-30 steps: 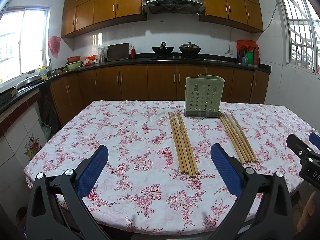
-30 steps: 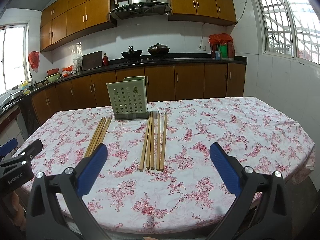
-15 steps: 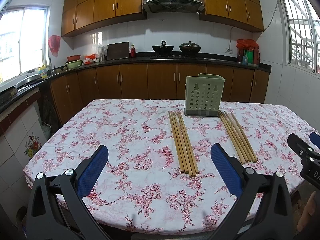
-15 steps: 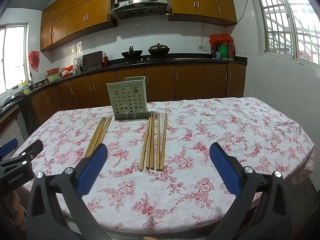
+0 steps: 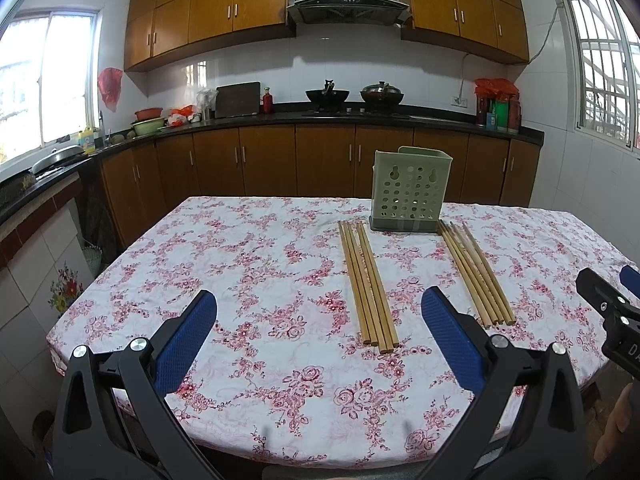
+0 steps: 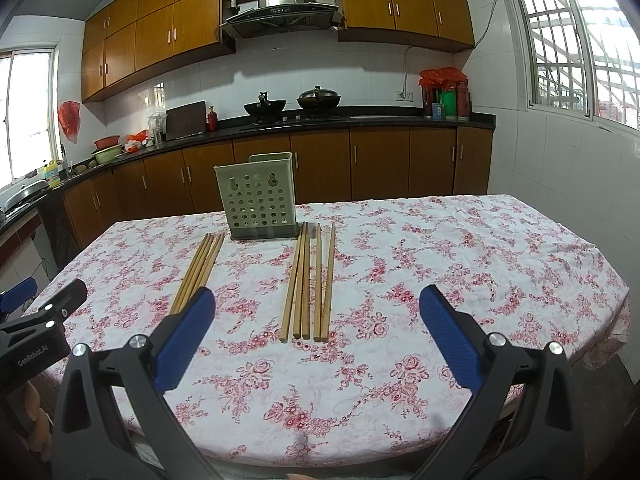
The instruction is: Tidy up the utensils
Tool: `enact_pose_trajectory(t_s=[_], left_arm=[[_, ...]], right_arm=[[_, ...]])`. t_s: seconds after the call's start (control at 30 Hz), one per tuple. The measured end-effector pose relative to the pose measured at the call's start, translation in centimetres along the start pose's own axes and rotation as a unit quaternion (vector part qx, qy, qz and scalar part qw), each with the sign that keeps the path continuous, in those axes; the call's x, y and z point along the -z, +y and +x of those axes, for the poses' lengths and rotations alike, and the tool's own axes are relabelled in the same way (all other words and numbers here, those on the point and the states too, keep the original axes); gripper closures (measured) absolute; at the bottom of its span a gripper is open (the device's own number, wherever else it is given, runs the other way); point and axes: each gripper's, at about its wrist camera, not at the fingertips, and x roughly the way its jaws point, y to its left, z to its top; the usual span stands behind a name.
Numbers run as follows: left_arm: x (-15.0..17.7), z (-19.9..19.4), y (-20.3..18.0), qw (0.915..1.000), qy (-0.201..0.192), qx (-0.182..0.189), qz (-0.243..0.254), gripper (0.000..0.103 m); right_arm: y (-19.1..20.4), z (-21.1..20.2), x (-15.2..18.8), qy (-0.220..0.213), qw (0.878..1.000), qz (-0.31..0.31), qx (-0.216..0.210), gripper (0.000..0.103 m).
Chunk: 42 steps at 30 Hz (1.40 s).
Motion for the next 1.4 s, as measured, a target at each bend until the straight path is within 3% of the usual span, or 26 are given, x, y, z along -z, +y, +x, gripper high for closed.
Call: enact_pose_trajectory(t_s=[0.53, 0.73, 0.93, 1.0, 1.1, 1.3, 1.4], left_arm=[[-0.3, 0.5, 0.3, 0.9998, 0.017, -0.006, -0.001, 0.002], [-0.6, 3.3, 1.3, 0.9975, 0.069, -0.015, -0.002, 0.002], [-0.9, 7.6, 2.7, 0.9908, 0.133, -0.015, -0.018, 0.006], [-1.0, 9.0, 2.7, 0.9889, 0.147, -0.015, -0.014, 0.017], [-1.3, 11.1, 2.4, 0.9859, 0.167, -0.003, -0.012, 0.027], [-1.4, 14.6, 1.7, 0.9791, 0.201, 0.029, -0.016, 0.043], [-1.2, 16.0, 1.2, 0.9745, 0.219, 0.046, -0.019, 0.052]], right_arm=[[0.1, 0.2, 0.0, 0.007, 1.0, -0.001, 0.0, 0.004], [-1.1, 3.0, -0.3, 0.051, 0.998, 0.007, 0.021, 0.004], [-3.2, 9.4, -0.5, 0.141, 0.989, 0.035, 0.009, 0.037], [-3.6, 11.9, -0.5, 0.168, 0.985, 0.047, 0.001, 0.053], [-3.6, 15.2, -0.5, 0.2, 0.978, 0.053, -0.013, 0.069], [-2.8, 19.5, -0.3, 0.24, 0.969, 0.05, -0.026, 0.082], [-2.5, 19.9, -0.4, 0.233, 0.972, 0.033, -0.015, 0.091]])
